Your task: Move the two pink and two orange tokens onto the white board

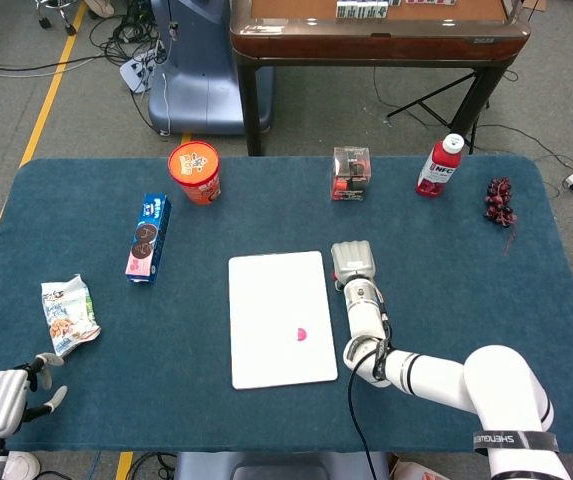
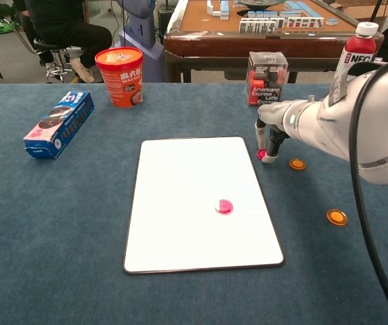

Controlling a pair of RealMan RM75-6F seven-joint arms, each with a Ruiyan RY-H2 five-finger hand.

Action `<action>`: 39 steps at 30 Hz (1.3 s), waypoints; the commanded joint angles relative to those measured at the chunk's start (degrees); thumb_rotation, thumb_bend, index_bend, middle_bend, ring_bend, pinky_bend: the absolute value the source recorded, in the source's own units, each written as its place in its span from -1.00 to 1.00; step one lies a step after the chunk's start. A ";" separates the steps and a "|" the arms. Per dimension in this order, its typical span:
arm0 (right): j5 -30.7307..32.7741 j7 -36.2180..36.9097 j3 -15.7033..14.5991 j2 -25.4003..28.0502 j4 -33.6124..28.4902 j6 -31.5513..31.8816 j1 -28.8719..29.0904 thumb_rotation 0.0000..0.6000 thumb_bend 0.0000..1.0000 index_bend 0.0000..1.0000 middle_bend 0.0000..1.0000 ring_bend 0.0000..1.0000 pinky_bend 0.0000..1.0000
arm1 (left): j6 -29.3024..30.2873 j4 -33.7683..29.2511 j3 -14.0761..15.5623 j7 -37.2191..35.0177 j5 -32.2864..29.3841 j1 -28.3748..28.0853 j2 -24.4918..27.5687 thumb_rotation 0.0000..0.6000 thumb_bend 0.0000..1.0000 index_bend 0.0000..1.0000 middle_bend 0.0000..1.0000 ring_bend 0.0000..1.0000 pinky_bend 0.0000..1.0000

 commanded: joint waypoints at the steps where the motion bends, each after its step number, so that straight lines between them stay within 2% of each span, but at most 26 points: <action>1: -0.31 0.20 0.09 -0.03 0.05 -0.07 -0.19 1.00 -0.47 0.03 1.00 1.00 1.00 | -0.06 0.05 0.02 0.02 -0.02 0.00 -0.04 1.00 -0.44 0.02 0.29 0.28 0.57; 6: -1.06 1.07 0.64 0.76 -0.89 0.03 -0.72 1.00 -0.46 0.05 1.00 1.00 1.00 | -0.16 0.19 0.06 -0.01 -0.07 0.04 -0.10 1.00 -0.44 0.02 0.29 0.28 0.57; 11: -2.50 1.97 1.27 3.27 -4.45 1.48 -1.37 1.00 -0.46 0.05 1.00 1.00 1.00 | -0.31 0.32 0.06 0.03 -0.10 0.00 -0.20 1.00 -0.44 0.02 0.29 0.28 0.57; 20: -7.64 3.61 1.64 10.40 -17.47 5.50 -2.63 1.00 -0.46 0.05 1.00 1.00 1.00 | -0.22 -0.19 -0.19 0.36 0.00 -0.19 -0.03 1.00 -0.44 0.02 0.29 0.28 0.57; 31: -17.40 4.02 -1.24 14.52 -33.77 10.49 -2.81 1.00 -0.46 0.05 1.00 1.00 1.00 | -0.21 -0.64 -0.26 0.73 0.05 -0.30 0.04 1.00 -0.44 0.02 0.29 0.28 0.57; 39: -22.09 4.22 -3.97 14.41 -40.47 11.40 -2.54 1.00 -0.46 0.05 1.00 1.00 1.00 | -0.12 -0.49 -0.36 0.44 -0.05 -0.27 -0.05 1.00 -0.44 0.02 0.29 0.28 0.57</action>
